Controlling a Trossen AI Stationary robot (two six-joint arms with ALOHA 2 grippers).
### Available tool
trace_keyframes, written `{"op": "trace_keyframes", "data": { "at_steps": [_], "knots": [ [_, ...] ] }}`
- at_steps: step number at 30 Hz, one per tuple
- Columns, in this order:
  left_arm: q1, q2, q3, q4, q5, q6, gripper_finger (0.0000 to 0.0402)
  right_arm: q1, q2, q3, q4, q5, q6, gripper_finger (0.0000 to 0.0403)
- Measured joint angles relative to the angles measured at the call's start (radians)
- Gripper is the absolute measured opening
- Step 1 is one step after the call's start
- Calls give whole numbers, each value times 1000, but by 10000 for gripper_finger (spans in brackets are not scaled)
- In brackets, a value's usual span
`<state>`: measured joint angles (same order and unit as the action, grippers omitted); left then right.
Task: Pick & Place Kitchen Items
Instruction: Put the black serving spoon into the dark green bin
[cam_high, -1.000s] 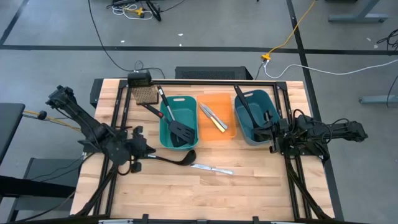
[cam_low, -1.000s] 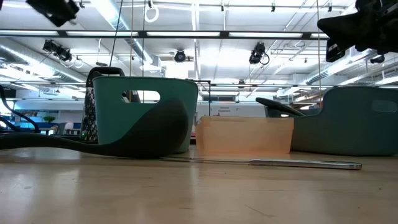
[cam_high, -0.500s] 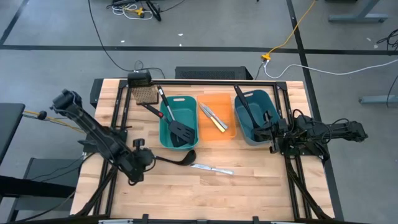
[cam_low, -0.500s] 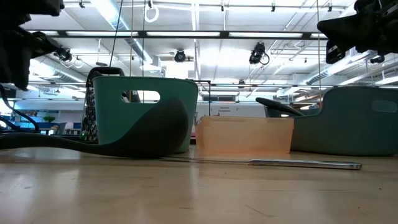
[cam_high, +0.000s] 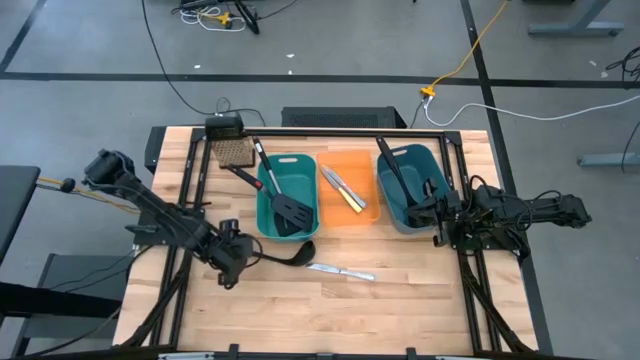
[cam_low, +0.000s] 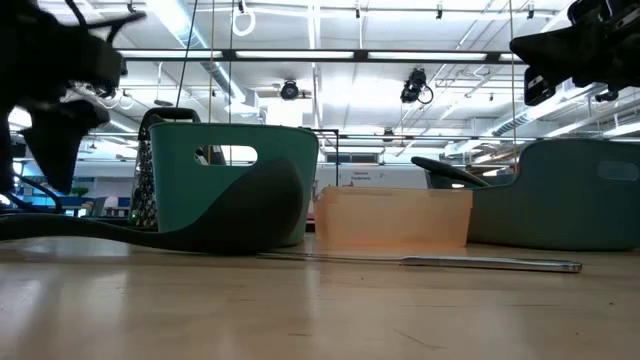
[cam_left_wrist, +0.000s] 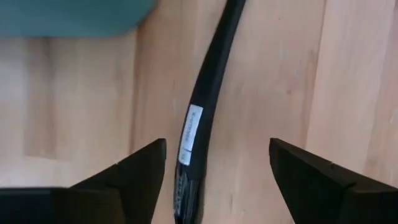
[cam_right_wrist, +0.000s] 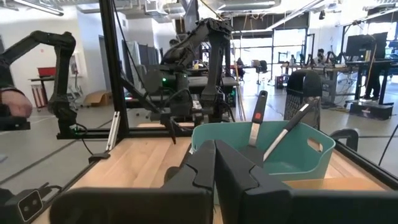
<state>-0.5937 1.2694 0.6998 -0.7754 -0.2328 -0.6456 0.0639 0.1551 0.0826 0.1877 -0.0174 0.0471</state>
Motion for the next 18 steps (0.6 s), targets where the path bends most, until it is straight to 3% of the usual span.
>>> {"op": "trace_keyframes", "data": {
  "at_steps": [4, 8, 18],
  "knots": [
    [45, 0, -56, 103, 20, 11, 291, 0, 0, 0, -4, 1, 0, 11],
    [72, 0, -86, 120, -17, 10, 291, 0, 0, 0, -4, 1, 2, 11],
    [93, 0, -168, 217, 24, 12, 291, 0, 1, 0, -18, 1, 16, 11]
  ]
}}
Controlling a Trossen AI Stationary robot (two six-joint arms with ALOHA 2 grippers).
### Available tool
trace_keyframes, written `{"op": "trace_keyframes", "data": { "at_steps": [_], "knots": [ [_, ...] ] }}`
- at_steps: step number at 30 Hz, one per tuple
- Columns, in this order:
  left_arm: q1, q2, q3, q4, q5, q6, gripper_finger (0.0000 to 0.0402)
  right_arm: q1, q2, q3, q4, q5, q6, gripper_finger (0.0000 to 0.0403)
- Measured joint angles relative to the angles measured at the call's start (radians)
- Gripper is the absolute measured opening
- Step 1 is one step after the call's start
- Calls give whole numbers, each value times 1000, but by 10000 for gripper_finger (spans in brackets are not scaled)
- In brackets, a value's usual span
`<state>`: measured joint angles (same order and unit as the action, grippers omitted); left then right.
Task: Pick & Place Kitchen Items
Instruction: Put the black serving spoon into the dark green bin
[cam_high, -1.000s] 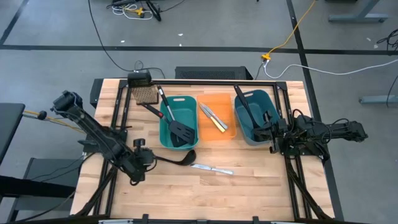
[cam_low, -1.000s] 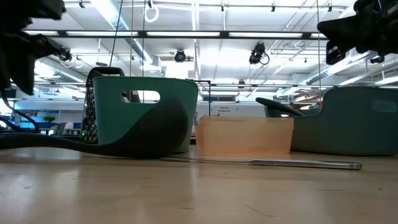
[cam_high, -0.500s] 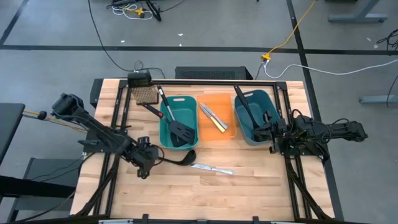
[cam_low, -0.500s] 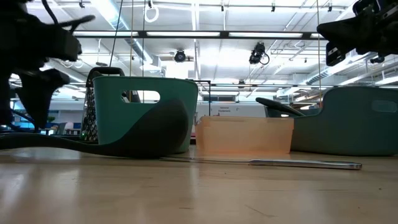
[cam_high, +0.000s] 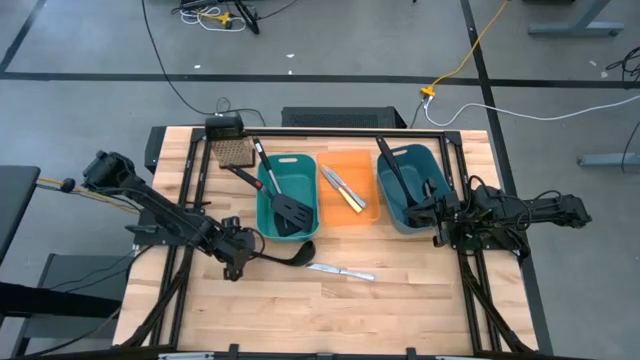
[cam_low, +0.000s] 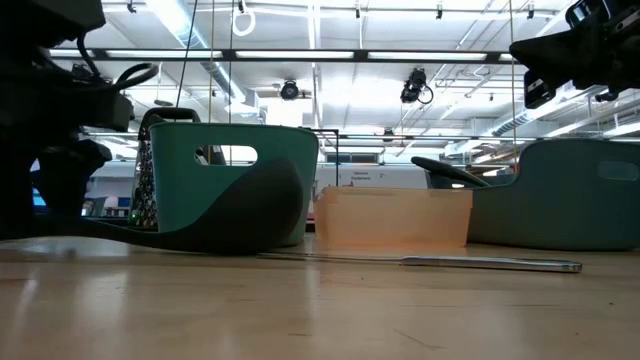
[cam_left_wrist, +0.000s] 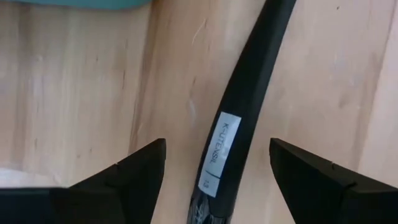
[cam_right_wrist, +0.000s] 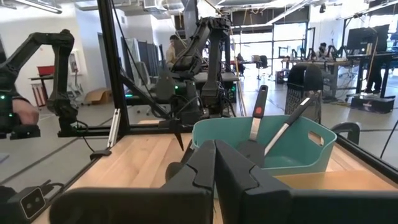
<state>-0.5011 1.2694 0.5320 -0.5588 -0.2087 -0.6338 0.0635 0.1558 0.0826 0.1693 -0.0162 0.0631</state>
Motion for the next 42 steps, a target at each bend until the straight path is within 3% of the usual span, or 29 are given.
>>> {"op": "trace_keyframes", "data": {
  "at_steps": [7, 10, 22, 36, 42],
  "knots": [
    [1, 0, -18, 17, -5, -1, 288, 0, 0, 0, 1, 0, 0, 11],
    [1, 0, -18, 19, -7, -1, 268, 0, 0, 0, 1, 1, 0, 11],
    [0, 0, -17, 14, -19, 17, 85, 0, 0, 0, 2, 3, 0, 11],
    [-60, 0, 26, 0, -10, 123, 81, -1, 0, 0, 3, 8, 4, 11],
    [-119, 0, 102, -26, -71, 173, 81, -1, 0, 0, 3, 8, 4, 11]
  ]
}}
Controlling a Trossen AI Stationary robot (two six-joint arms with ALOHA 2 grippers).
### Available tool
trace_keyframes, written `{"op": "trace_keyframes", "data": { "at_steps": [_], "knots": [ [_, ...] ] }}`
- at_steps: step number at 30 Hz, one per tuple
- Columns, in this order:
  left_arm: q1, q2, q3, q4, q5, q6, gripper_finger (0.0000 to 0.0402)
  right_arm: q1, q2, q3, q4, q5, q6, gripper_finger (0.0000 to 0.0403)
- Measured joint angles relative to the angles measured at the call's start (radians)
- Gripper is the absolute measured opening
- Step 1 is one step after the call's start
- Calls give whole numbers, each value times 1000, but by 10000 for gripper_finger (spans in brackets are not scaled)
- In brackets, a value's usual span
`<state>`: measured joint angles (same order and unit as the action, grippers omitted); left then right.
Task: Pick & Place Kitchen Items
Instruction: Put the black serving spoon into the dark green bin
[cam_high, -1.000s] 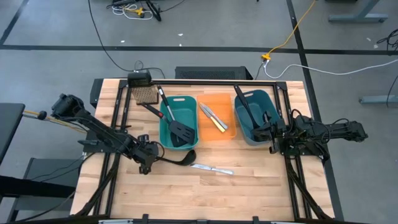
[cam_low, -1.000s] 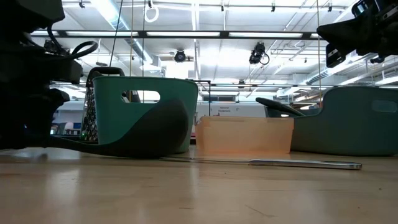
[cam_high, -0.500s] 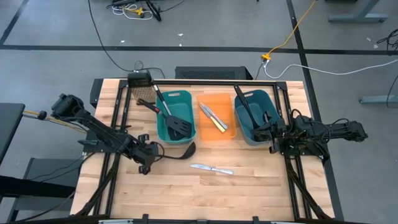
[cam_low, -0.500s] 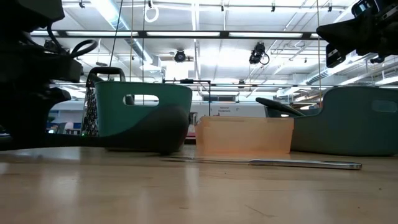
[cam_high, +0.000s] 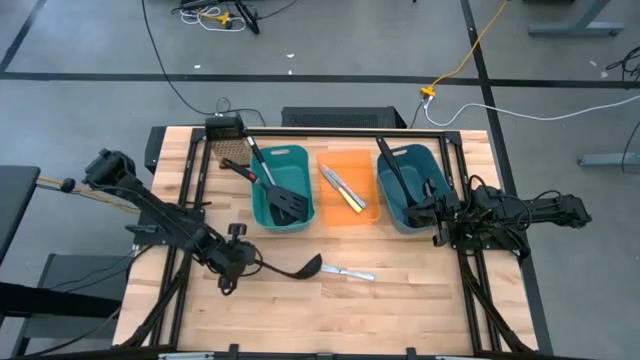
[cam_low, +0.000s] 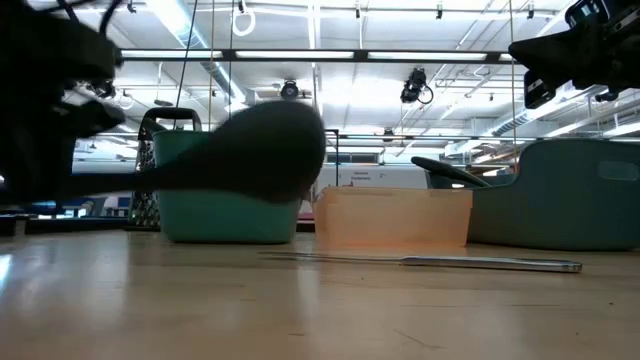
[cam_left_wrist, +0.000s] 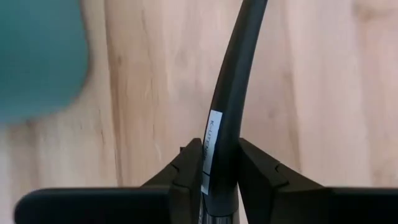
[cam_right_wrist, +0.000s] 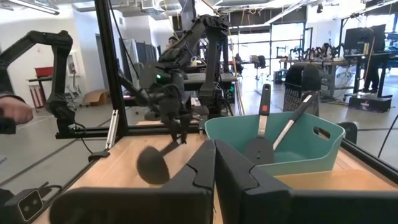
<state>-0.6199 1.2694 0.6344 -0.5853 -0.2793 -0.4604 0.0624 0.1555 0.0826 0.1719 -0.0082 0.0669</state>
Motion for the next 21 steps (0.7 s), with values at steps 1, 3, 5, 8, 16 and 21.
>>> {"op": "trace_keyframes", "data": {
  "at_steps": [1, 3, 5, 8, 16, 21],
  "knots": [
    [-14, 0, 16, -15, -20, 3, 81, 0, 0, 0, 0, 0, 1, 11],
    [-45, -2, 50, -52, -69, 20, 81, 0, 0, 0, 0, 0, 4, 11],
    [-78, -5, 82, -92, -121, 43, 81, 0, 0, 0, 0, 0, 4, 11],
    [-127, -41, 119, -110, -226, 77, 81, 0, 0, 0, 0, 0, 8, 11],
    [-188, -296, 128, -128, -474, 90, 81, 0, 0, 0, 9, 0, 9, 11],
    [-205, -436, 128, -149, -614, 74, 81, 0, 0, 0, 11, 1, 9, 11]
  ]
}}
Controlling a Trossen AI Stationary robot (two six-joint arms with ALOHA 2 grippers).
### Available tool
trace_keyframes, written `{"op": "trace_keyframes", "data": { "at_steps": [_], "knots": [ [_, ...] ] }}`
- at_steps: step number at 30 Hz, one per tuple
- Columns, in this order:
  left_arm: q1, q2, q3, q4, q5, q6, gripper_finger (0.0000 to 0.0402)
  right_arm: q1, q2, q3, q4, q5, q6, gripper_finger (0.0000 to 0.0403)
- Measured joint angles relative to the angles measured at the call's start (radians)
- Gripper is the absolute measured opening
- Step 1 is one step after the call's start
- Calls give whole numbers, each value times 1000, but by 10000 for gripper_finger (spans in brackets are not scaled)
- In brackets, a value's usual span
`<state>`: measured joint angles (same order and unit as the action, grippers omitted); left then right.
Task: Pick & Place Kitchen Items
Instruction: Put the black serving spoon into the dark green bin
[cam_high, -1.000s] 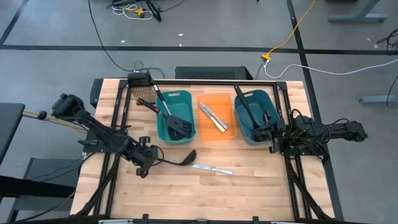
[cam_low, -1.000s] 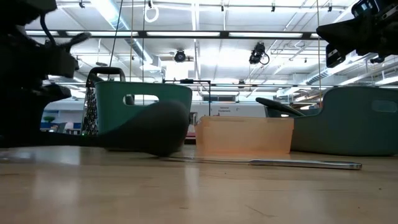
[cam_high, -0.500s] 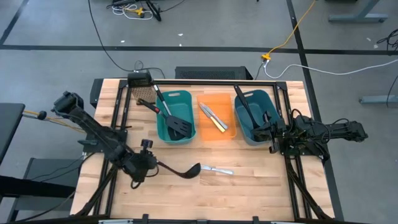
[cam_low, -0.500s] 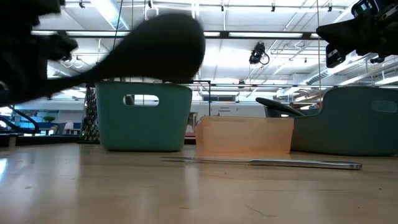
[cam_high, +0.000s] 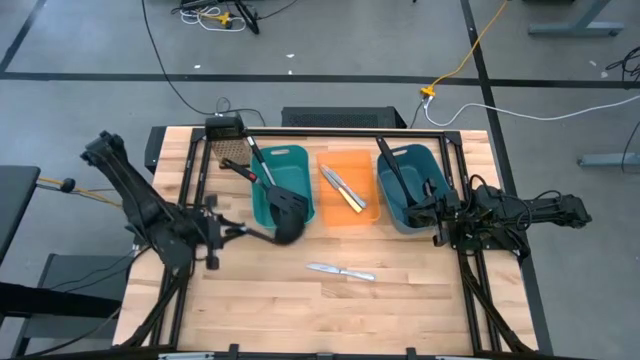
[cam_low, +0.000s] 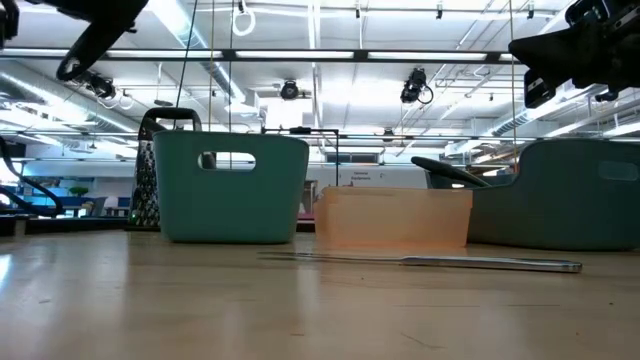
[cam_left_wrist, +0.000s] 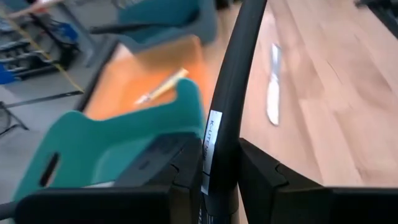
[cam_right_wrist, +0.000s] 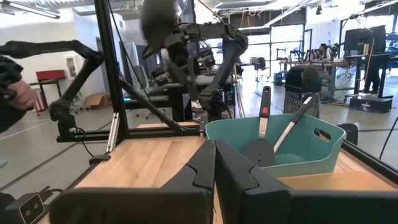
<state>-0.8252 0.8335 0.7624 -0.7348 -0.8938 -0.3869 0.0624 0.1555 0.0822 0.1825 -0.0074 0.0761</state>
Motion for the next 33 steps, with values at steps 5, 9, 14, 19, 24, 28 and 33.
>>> {"op": "trace_keyframes", "data": {
  "at_steps": [5, 9, 14, 19, 24, 28, 33],
  "knots": [
    [4, -91, -1, -40, -53, -9, 81, 0, 0, 0, 2, 0, 3, 11],
    [4, -156, -1, -54, -46, 2, 81, 0, 0, 0, 2, 3, 2, 11],
    [4, -249, -9, -12, -21, 64, 81, 0, 0, 0, 8, 5, -5, 11],
    [4, -381, -113, 175, 56, 184, 81, 0, 0, 0, 16, 26, -5, 11],
    [4, -484, -242, 318, 89, 216, 81, 0, 0, 0, 25, 25, -5, 11],
    [4, -535, -322, 413, 74, 242, 81, 0, 0, 0, 27, 25, -4, 11],
    [24, -590, -370, 478, -57, 268, 81, 0, 0, 0, 31, 26, -5, 11]
  ]
}}
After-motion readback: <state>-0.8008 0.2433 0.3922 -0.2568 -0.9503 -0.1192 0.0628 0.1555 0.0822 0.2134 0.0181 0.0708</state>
